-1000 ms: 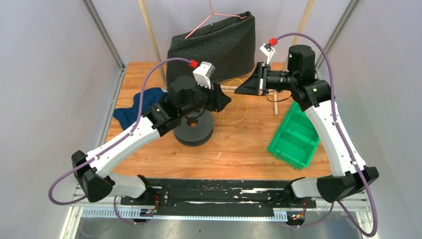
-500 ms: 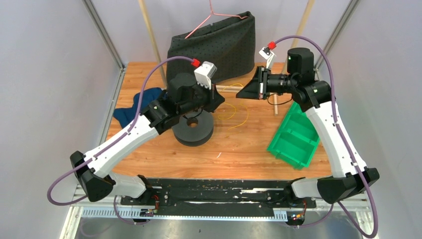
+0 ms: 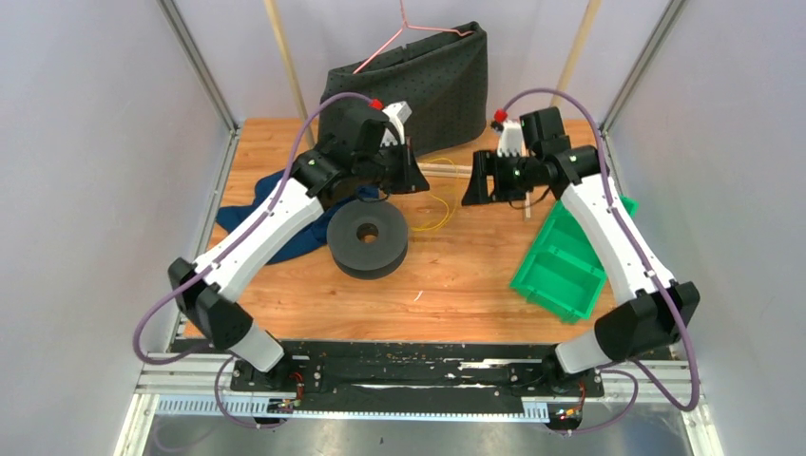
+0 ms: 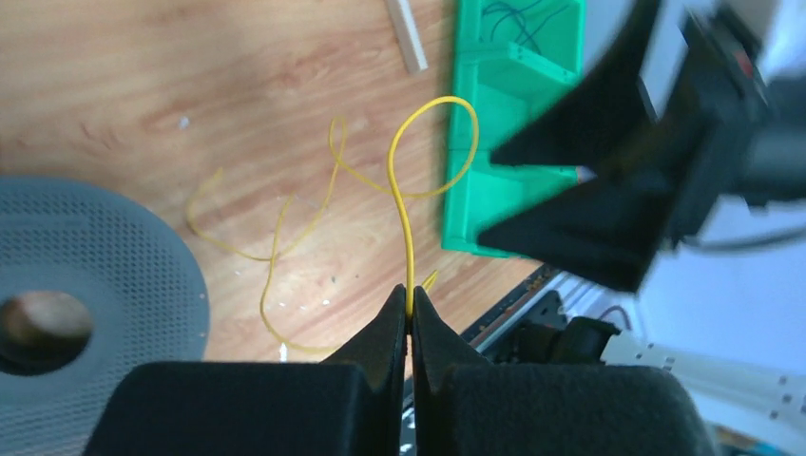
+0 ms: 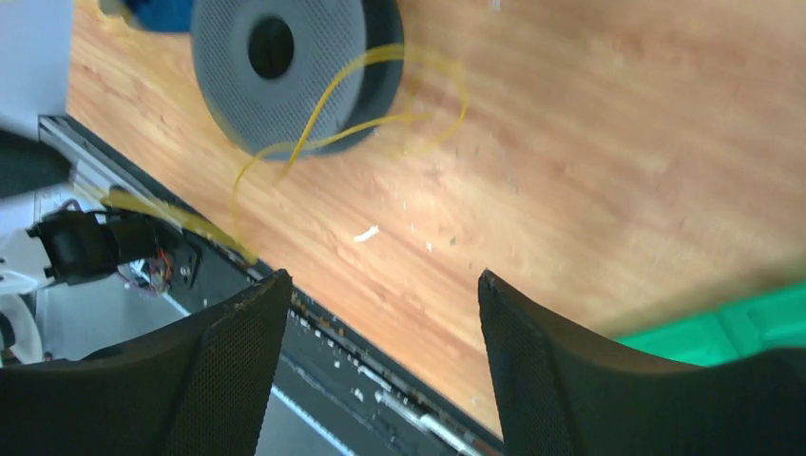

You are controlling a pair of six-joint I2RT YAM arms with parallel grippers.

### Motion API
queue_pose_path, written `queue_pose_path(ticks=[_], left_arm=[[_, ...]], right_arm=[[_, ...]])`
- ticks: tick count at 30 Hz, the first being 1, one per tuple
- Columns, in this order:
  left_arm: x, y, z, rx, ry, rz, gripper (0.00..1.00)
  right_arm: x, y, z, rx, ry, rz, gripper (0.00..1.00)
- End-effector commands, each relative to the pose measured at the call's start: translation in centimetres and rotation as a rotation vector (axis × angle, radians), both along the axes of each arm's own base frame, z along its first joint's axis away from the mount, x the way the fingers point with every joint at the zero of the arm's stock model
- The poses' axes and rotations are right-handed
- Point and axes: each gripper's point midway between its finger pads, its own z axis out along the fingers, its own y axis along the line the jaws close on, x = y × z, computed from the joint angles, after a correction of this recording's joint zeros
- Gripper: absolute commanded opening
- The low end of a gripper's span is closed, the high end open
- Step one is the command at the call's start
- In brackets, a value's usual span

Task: Wrap the cables

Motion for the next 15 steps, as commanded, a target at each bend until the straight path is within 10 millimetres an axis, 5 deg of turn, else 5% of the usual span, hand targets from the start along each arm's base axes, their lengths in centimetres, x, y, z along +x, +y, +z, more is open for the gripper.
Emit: queue_pose_path(ticks=[1,10,15], left_arm=[[0.1,-1.9,-3.1,-0.106,0.275,0.035,0.0],[1.5,-3.2,-5.0,-0.209,0.394,0.076,0.0],[2.0,-3.0,-5.1,-0.232,0.398,0.099,0.0]], right_arm=[[-3.4,-1.5,-1.6,-0.005,0.017,-0.023,0.76],[-5.3,2.7,-1.2,0.391,0.016,-0.068,0.84],[-4.8,3.6,-3.1,0.376,0.033,-0.088,0.83]])
